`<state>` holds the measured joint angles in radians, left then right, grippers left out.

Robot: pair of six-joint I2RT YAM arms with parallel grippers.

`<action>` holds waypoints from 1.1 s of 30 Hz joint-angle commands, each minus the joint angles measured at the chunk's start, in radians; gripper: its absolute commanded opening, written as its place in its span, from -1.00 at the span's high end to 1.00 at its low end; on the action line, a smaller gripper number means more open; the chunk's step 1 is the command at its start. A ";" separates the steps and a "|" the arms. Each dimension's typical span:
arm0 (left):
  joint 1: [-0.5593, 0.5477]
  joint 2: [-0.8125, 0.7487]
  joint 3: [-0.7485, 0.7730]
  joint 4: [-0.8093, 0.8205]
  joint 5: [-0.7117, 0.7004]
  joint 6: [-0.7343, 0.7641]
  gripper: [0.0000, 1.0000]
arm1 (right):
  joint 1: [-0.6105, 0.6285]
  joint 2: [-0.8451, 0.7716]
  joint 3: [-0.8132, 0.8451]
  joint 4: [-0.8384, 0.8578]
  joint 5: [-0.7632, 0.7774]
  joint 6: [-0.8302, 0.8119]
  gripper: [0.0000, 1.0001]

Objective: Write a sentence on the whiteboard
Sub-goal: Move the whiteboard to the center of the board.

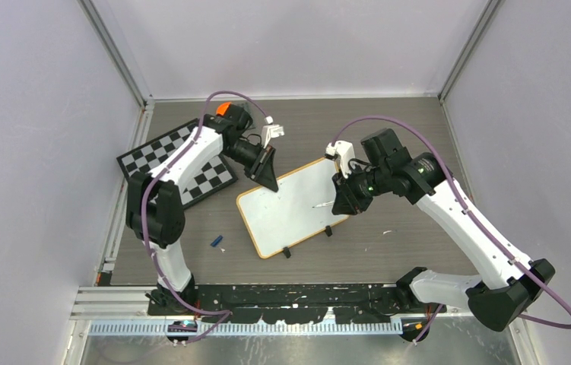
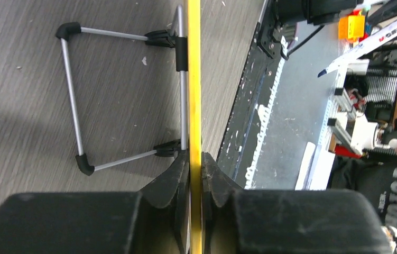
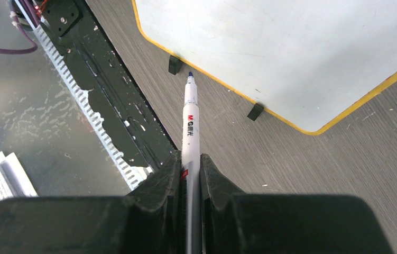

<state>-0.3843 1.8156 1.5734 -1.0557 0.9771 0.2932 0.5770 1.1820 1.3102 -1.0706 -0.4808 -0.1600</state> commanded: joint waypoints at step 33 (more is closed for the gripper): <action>0.046 -0.120 0.014 -0.187 -0.014 -0.003 -0.02 | 0.124 0.030 0.031 0.125 0.094 0.032 0.99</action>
<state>-0.4496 1.8198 1.5723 -1.1511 0.9520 0.2493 0.6514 1.1927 1.2770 -1.0370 -0.4530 -0.1486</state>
